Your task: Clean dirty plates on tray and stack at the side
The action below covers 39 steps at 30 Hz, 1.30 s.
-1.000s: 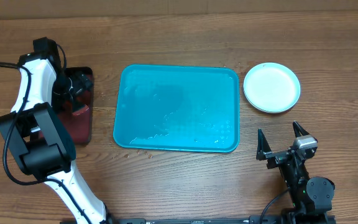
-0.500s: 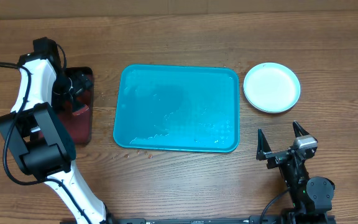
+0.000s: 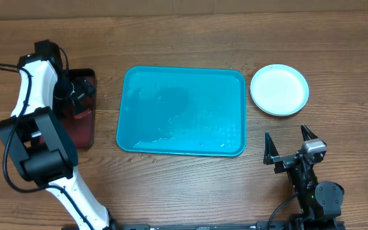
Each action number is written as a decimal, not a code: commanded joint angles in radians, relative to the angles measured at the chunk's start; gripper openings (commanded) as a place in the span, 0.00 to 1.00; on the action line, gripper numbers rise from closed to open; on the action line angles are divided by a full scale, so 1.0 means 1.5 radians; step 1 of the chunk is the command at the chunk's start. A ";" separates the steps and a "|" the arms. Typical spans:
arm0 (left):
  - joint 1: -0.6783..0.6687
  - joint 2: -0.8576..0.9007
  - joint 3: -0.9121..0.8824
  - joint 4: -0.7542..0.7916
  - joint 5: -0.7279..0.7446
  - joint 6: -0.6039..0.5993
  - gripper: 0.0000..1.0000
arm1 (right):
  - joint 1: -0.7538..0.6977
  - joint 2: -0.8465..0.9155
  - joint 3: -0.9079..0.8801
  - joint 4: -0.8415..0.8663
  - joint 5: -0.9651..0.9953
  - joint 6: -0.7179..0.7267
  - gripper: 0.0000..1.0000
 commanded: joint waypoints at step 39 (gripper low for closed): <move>-0.154 -0.903 -0.650 0.460 0.119 0.261 1.00 | -0.003 -0.008 -0.007 0.002 0.006 -0.003 1.00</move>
